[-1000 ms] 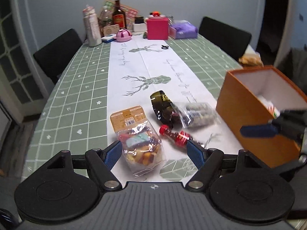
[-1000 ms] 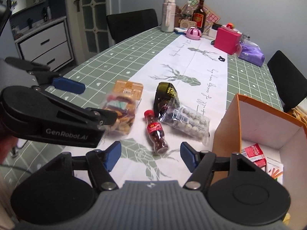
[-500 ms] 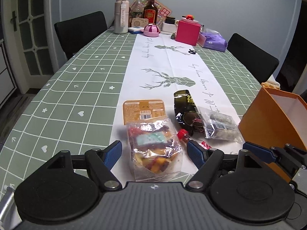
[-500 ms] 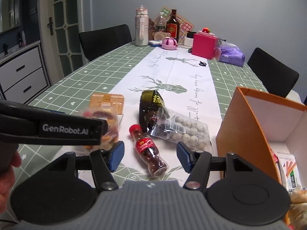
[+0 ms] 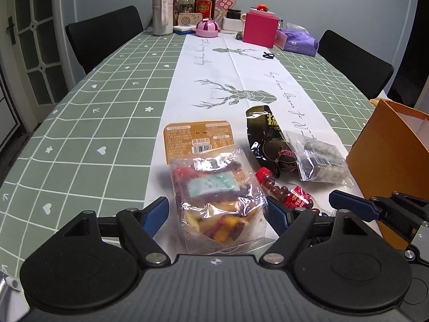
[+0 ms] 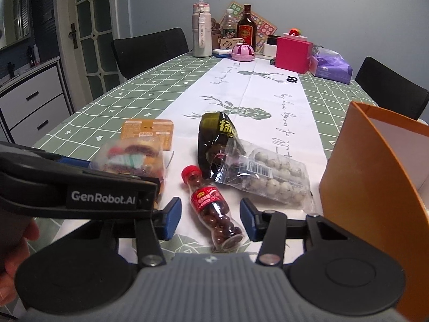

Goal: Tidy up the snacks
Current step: 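Move the left tool to the clear dried-fruit bag while the right tool approaches the cola candy bottle, then close the left tool on the fruit bag while the right tool grips the candy bottle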

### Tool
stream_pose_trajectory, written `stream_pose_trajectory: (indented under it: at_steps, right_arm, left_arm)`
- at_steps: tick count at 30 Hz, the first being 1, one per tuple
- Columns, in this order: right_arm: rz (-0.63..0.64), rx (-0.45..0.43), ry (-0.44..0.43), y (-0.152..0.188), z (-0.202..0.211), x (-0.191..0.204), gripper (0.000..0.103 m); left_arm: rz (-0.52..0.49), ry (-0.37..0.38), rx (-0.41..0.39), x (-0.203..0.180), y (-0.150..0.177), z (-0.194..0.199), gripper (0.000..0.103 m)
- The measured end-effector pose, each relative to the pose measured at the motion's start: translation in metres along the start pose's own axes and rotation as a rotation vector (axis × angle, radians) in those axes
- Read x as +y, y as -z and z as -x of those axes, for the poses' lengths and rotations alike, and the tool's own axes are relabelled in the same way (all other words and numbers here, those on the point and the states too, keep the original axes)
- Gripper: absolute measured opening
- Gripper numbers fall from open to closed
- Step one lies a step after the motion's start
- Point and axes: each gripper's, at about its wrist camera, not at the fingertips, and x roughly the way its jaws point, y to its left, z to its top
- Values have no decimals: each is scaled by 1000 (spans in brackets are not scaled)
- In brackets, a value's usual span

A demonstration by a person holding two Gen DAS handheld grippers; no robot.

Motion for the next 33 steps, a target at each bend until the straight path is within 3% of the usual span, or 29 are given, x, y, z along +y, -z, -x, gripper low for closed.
stream_pose_trajectory:
  at_steps: [6,10,15,25,33]
  right_arm:
    - [3,3,-25,1,-7,-1,41]
    - [14,2,-24,1,-11,0,41]
    - [14,13,-29,1,-14,1,28]
    - [52,57,0,2,-6,9,27]
    - [56,122,15,8,9,10,27]
  left_arm:
    - [65,43,46,9,0,-15,92]
    - [62,30,39,8,-1,-17,90]
    - [69,30,43,7,-4,-20,84]
    - [26,-24,88,-4,0,-13,77]
    - [21,-19,113,-11,11,-1,75]
